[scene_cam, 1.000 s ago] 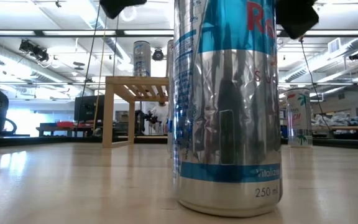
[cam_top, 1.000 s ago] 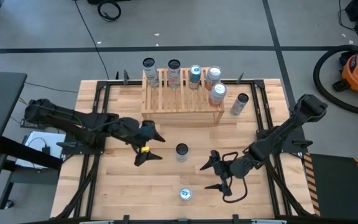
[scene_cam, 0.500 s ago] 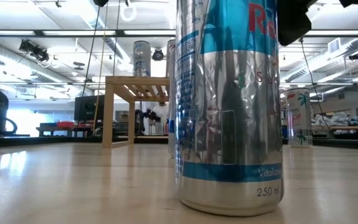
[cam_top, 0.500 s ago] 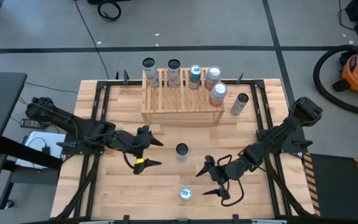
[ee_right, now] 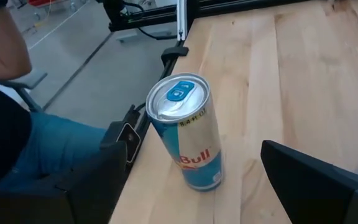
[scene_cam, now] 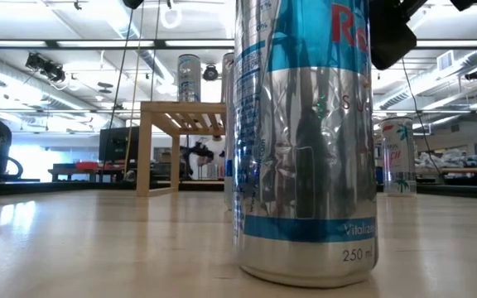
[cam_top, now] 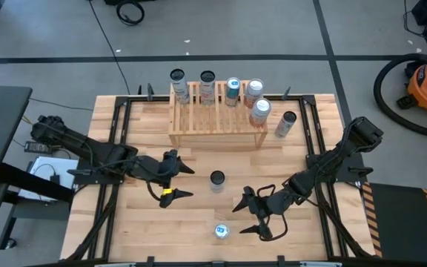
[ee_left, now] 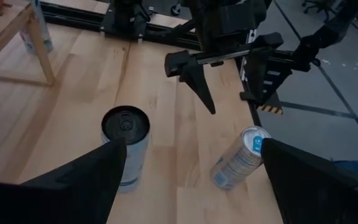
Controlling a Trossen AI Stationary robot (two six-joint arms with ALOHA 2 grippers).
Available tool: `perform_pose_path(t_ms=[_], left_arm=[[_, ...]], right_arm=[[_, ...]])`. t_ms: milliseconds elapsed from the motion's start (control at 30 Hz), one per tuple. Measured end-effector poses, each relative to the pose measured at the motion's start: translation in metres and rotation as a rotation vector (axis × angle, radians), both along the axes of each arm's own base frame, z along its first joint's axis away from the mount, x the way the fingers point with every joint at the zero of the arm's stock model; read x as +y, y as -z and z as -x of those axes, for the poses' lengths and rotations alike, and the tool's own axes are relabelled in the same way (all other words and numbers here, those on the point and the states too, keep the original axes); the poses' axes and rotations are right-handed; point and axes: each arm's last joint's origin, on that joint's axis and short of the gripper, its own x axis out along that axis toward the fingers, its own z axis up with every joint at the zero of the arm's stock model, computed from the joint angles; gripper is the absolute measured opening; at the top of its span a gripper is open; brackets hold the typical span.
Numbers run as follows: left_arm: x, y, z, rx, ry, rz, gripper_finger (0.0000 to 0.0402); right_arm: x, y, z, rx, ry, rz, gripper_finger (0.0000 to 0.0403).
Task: Place canned beverage on shelf
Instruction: Put the blue soda can on the shelf aligned with the other blue soda can
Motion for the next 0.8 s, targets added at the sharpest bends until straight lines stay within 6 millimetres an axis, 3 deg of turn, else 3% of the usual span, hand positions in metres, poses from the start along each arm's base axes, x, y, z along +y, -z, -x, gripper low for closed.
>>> perform_pose_path(t_ms=[167, 400, 800], left_arm=[[0.001, 0.0, 0.0, -0.002, -0.011, -0.004, 0.0373], [0.001, 0.0, 0.0, -0.002, -0.012, -0.006, 0.0373], [0.001, 0.0, 0.0, -0.002, -0.009, -0.013, 0.0373]], right_arm=[[0.0, -0.001, 0.0, -0.01, -0.003, -0.005, 0.038], [0.004, -0.012, -0.003, -0.151, -0.077, 0.011, 0.038], [0.003, -0.019, -0.006, -0.214, -0.001, -0.027, 0.038]])
